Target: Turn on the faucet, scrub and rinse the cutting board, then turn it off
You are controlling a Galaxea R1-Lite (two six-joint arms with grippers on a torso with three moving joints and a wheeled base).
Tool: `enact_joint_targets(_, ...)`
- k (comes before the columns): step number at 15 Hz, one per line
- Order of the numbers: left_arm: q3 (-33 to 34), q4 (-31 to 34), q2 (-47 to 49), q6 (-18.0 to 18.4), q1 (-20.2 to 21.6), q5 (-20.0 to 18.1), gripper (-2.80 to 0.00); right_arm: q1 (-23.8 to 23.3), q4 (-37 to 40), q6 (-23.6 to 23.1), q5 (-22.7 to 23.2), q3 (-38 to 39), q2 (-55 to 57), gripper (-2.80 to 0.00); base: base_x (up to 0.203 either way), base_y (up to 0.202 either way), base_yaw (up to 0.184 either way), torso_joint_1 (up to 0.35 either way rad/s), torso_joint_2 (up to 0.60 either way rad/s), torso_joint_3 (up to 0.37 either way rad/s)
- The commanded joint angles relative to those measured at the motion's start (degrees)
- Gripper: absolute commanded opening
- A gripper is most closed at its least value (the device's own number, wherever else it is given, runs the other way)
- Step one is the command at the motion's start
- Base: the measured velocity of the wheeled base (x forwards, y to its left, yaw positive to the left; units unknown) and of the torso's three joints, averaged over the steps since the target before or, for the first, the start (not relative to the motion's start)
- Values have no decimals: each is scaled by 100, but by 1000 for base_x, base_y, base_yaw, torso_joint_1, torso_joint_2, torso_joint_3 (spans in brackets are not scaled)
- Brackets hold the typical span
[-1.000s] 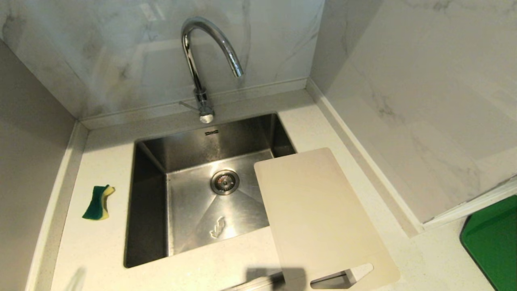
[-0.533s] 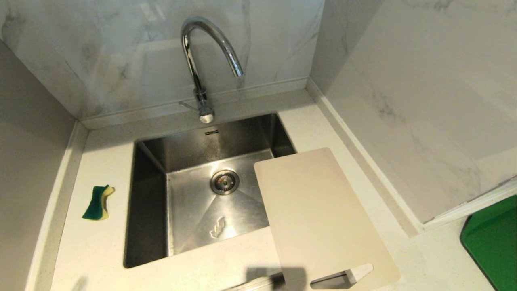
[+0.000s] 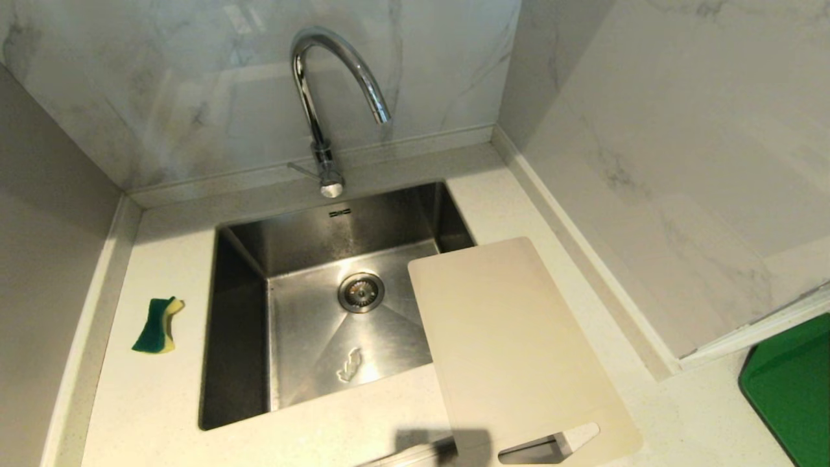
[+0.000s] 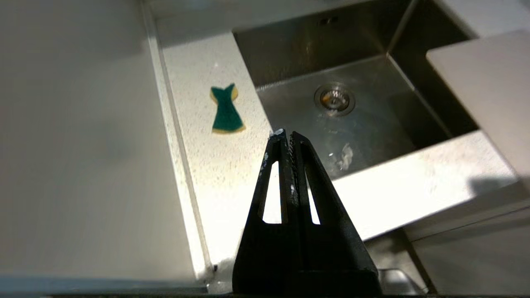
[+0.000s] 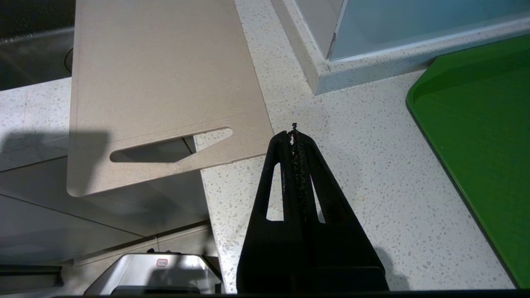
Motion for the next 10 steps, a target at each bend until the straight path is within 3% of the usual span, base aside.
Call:
enact_joint_targets(1,464,-67,-627,150,0,-8,-280,1,0,-4,4,0,0,-280,0,0,0,0,0,0)
enact_joint_targets(5,1484,-1442,-850,423,-5,33,-280,1,0,-4,4,0,0,-280,0,0,0,0,0,0)
enact_joint_targets(10,2678,-2256,-854,480,-4,94,-280,1,0,5,-5,0,0,-280,0,0,0,0,0,0)
